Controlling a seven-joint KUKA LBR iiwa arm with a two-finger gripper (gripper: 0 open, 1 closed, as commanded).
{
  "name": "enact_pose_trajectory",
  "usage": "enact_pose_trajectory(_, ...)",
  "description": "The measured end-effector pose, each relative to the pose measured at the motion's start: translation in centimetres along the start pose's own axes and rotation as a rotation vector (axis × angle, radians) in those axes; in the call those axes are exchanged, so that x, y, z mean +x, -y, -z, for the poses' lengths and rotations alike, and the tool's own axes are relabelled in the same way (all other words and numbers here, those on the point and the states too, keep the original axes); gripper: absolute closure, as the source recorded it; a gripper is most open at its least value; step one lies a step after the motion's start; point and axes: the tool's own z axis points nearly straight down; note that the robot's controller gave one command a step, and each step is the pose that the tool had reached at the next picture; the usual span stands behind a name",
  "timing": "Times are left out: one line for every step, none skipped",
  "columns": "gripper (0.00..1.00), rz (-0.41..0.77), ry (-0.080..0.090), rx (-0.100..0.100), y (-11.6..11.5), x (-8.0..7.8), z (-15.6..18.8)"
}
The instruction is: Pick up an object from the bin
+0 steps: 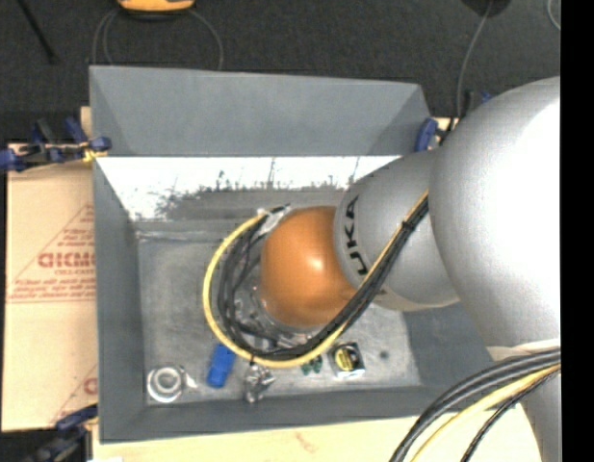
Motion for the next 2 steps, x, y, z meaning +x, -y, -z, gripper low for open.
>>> enact_pose_trajectory(0.0, 0.173, -0.012, 0.002, -5.31, -3.02, -0.18)
enact_pose_trajectory(1.0, 0.167, -0.004, -0.001, -5.41, -3.22, -0.02)
